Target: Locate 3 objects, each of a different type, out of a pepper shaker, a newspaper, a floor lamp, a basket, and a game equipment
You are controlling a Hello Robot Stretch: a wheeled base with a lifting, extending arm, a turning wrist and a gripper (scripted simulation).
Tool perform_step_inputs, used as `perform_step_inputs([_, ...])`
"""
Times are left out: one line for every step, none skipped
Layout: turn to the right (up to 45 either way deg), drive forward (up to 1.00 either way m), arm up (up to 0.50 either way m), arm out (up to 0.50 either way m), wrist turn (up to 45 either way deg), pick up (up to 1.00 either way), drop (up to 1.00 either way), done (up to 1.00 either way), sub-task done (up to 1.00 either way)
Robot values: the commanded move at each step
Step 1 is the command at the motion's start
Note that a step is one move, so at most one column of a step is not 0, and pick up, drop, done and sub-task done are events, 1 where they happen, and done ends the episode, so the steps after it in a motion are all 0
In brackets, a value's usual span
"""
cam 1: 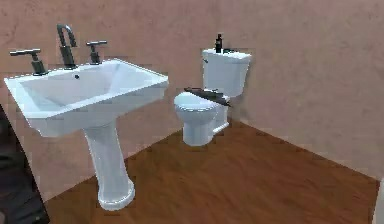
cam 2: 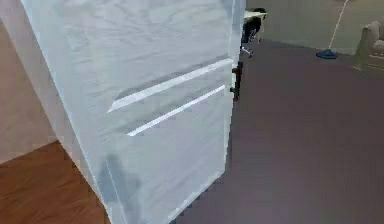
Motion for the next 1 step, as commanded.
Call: perform_step_inputs([45.0, 0.00, 0.00, 0.00, 0.0, 0.00, 0.00, 0.00, 0.00])
